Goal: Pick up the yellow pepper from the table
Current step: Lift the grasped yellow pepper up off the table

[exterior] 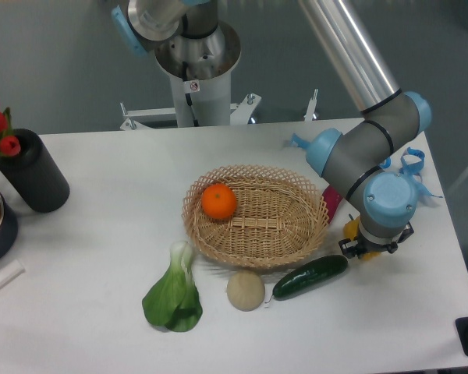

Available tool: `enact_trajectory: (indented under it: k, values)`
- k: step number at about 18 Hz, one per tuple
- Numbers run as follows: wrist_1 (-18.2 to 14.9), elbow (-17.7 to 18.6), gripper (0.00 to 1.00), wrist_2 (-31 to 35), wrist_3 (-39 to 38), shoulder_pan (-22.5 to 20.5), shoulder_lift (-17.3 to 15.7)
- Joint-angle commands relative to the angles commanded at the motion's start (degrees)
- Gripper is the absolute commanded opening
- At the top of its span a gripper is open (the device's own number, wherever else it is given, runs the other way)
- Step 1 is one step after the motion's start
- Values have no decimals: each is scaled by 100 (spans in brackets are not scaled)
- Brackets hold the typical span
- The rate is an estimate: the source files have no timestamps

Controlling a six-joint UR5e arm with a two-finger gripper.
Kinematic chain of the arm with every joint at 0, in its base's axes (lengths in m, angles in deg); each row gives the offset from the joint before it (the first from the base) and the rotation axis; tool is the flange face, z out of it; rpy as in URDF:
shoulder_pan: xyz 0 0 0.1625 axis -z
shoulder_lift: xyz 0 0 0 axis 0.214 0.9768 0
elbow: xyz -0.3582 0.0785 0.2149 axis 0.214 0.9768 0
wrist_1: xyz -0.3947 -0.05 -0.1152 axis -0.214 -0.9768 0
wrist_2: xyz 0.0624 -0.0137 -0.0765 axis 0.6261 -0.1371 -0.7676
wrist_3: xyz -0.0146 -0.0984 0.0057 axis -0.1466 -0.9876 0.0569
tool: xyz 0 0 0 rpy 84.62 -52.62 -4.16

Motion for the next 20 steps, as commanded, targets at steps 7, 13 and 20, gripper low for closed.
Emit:
enact_trajectory:
  k: [7, 13, 20]
  values:
    - [88, -79, 14, -386, 378, -149, -202]
    - [0, -378, 13, -1088, 1159, -439, -439]
    - [-816, -756, 15, -1187, 2504, -562, -633]
